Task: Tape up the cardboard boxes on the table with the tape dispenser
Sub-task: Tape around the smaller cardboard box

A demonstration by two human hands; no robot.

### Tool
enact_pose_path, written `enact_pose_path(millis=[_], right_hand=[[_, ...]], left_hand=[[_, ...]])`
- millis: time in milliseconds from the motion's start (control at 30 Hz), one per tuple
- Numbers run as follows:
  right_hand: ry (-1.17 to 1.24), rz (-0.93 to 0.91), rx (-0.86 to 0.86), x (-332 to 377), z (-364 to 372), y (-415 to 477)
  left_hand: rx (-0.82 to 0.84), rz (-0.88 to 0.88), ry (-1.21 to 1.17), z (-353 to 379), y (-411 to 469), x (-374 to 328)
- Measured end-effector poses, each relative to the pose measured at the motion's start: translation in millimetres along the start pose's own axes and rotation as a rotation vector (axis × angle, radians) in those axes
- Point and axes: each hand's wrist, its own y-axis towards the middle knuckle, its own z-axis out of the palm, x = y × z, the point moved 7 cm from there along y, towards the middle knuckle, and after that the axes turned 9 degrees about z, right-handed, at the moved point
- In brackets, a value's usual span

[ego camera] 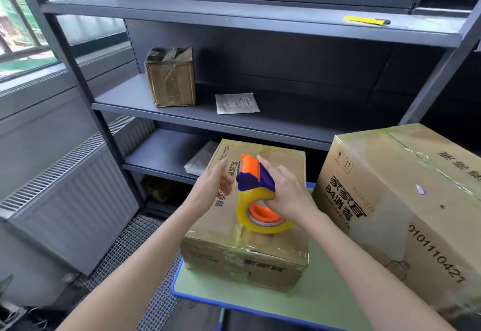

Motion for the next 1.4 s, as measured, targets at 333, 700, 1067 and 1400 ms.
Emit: enact_pose_path(millis=[333, 700, 1067, 1400], right_hand=[[-0.18, -0.047, 0.067, 23.2, 18.4, -6.7], [-0.251, -0.067, 0.032, 28.4, 12.8, -7.9], [-0.325, -0.095, 0.042, 35.4, 11.2, -7.4], [-0.161, -0.145, 0.212, 35.5, 11.9, -4.2]], left_hand=[[0.066, -0.212, 0.069, -7.0, -16.7, 19.6], [0.18, -0.549, -0.399, -4.9, -26.4, 41.3], [0.128, -0.46, -0.295, -10.1, -19.0, 38.8], [0.057, -0.3, -0.007, -35.8, -13.3, 37.1]])
